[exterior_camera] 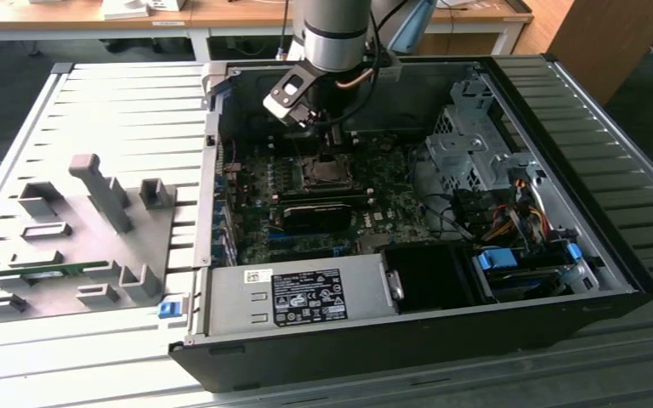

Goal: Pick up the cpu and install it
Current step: 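Install the first cpu locking lever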

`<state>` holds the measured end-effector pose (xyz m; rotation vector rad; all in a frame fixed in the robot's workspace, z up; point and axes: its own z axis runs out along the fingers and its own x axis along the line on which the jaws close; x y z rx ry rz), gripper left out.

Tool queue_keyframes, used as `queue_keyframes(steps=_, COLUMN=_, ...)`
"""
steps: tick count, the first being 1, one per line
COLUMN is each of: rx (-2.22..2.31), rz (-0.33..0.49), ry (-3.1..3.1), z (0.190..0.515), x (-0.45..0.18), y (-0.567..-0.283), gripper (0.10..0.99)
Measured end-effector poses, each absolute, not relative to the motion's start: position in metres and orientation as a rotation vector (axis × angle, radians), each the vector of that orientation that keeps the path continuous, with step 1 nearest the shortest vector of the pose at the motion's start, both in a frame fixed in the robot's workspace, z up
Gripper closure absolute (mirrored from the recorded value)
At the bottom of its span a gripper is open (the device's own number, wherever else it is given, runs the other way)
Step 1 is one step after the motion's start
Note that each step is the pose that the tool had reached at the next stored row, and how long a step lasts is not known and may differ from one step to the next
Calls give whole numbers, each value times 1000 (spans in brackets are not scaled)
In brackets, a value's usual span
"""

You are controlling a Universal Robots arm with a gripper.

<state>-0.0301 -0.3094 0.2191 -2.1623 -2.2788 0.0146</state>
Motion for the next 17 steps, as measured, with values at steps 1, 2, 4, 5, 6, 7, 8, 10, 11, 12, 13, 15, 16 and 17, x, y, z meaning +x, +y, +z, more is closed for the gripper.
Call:
queue_keyframes(steps=1, rx=-2162, rz=14, ry=-2279, z=220, x=-30, y=-309, gripper=980)
queue_keyframes(steps=2, rx=-2162, rz=14, ry=-2279, z=220, x=-30, y=-309, gripper=980)
queue_keyframes(steps=4, rx=-2162, rz=14, ry=-2279, z=222, x=-30, y=-309, gripper=980)
queue_keyframes(steps=5, rx=-2162, rz=14, ry=-2279, z=223, x=-30, y=-309, gripper=980)
queue_keyframes(steps=6, rx=-2162, rz=14, ry=-2279, z=224, x=-30, y=-309, gripper=980)
queue_keyframes(steps=7, rx=-2162, rz=14, ry=-2279, z=225, x=-30, y=-309, gripper=980)
queue_keyframes(steps=8, rx=-2162, rz=14, ry=-2279, z=226, x=-30, y=-309, gripper=980)
queue_keyframes(steps=10, rx=-2162, rz=14, ry=-2279, z=228, x=-30, y=-309, gripper=980)
queue_keyframes(steps=11, rx=-2162, rz=14, ry=-2279, z=229, x=-30, y=-309, gripper=980)
queue_keyframes(steps=12, rx=-2162, rz=14, ry=-2279, z=231, x=-30, y=-309, gripper=980)
queue_keyframes(steps=13, rx=-2162, rz=14, ry=-2279, z=232, x=-30, y=-309, gripper=980)
queue_keyframes(steps=15, rx=-2162, rz=14, ry=-2279, z=234, x=-30, y=-309, gripper=980)
queue_keyframes(steps=16, rx=-2162, rz=14, ry=-2279, z=236, x=-30, y=-309, gripper=980)
queue_keyframes(steps=17, rx=-2162, rz=14, ry=-2279, z=238, x=-30, y=-309, gripper=980)
